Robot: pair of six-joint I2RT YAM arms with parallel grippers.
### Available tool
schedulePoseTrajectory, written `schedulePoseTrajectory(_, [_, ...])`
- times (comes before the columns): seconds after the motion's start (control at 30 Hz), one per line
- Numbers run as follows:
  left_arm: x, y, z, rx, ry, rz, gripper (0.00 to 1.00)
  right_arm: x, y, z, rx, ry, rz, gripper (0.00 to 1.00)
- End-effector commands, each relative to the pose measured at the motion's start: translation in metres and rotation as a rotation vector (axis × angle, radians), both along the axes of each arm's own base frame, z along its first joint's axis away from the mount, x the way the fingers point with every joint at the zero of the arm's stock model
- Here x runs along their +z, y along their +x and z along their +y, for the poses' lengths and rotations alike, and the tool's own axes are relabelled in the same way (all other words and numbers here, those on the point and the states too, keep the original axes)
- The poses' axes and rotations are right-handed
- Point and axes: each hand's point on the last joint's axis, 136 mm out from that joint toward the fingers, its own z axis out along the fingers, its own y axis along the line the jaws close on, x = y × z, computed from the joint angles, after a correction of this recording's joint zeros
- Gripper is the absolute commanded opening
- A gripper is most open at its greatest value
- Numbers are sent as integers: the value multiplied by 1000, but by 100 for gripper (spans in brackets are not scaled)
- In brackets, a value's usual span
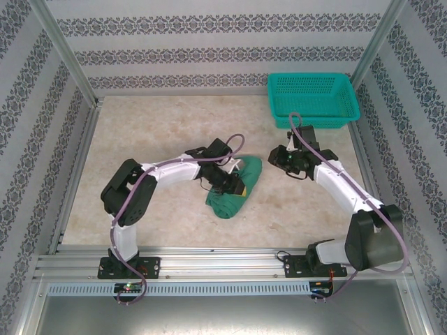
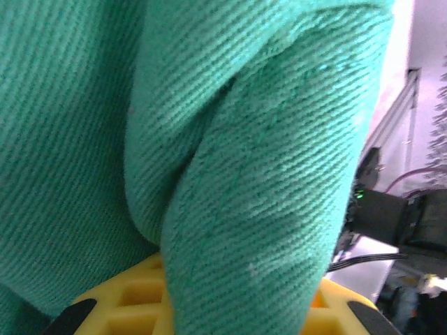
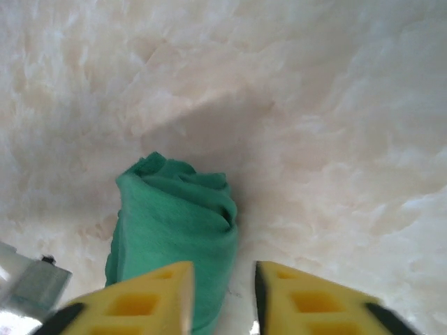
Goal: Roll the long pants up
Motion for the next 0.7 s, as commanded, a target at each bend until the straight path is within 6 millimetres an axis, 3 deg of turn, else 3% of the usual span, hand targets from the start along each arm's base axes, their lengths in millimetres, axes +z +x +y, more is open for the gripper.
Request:
schedulePoseTrajectory(0.0, [20,7,3,94,-116,93,5,-7,-5,18,52,37,33,45])
schedulePoseTrajectory(0.17, [24,23,23,231,-211,155,5,-13,-8,42,121,50,40,76])
schedulePoseTrajectory(0.4, [28,41,50,391,-354,213,5,-25,-7,74,195,65,79,80])
schedulePoseTrajectory(0.5, [35,46,53,414,-428,213,6,-24,-4,89,221,76,78,80])
schedulePoseTrajectory(0.67, [23,43,53,431,-483,240,7,-21,4,99,232,106,74,81])
